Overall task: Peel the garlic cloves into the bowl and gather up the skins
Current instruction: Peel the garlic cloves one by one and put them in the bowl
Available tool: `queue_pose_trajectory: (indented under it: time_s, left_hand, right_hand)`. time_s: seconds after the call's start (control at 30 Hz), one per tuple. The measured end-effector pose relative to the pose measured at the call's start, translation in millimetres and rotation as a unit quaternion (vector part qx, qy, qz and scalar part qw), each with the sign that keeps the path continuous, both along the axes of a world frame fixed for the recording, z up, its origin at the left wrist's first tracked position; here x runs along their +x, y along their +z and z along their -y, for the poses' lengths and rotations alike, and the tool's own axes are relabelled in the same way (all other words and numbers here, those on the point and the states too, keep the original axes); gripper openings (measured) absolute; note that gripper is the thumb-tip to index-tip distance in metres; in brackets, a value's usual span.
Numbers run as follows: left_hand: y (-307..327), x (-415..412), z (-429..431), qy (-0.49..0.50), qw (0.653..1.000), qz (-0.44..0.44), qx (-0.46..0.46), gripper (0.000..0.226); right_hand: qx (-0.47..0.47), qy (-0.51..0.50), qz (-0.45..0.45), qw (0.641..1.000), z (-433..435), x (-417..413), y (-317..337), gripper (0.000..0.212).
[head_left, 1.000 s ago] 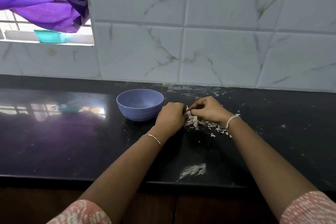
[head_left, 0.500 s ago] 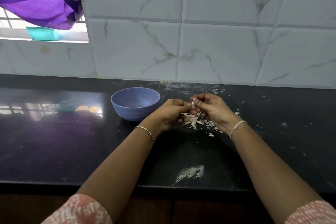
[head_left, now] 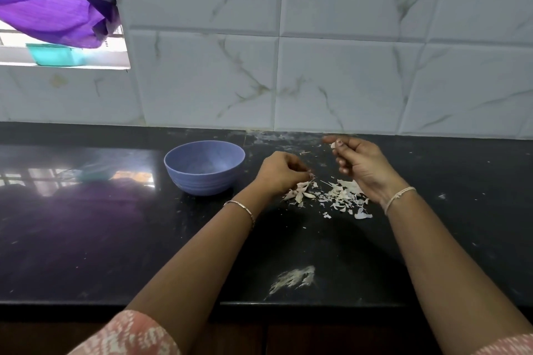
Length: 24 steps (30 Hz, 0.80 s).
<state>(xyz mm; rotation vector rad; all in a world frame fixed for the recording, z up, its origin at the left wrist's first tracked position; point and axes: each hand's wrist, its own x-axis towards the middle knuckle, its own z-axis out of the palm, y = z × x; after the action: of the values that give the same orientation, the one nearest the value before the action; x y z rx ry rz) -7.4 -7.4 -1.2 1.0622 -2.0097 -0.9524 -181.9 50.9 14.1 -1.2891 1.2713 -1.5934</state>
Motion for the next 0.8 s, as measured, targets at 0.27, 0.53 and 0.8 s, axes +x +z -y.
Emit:
queue_pose_trajectory:
  time_s: [0.27, 0.53, 0.8]
  left_hand:
    - [-7.8, -40.8, 1.5, 0.007, 0.992, 0.068, -0.104, 0.012]
    - [-7.0, -40.2, -0.5, 0.013, 0.973, 0.127, -0.191, 0.013]
    - [-2.2, -11.5, -1.1, -0.023, 0.929, 0.339, -0.147, 0.032]
  right_hand:
    - [0.021, -0.015, -0.064, 0.998, -17.4, -31.7, -9.1, 0.015]
    - [0.042, 0.028, -0.05, 0.997, -20.0, -34.6, -10.0, 0.012]
    - [0.078, 0.069, -0.056, 0.993, -23.1, -26.2, -8.1, 0.019]
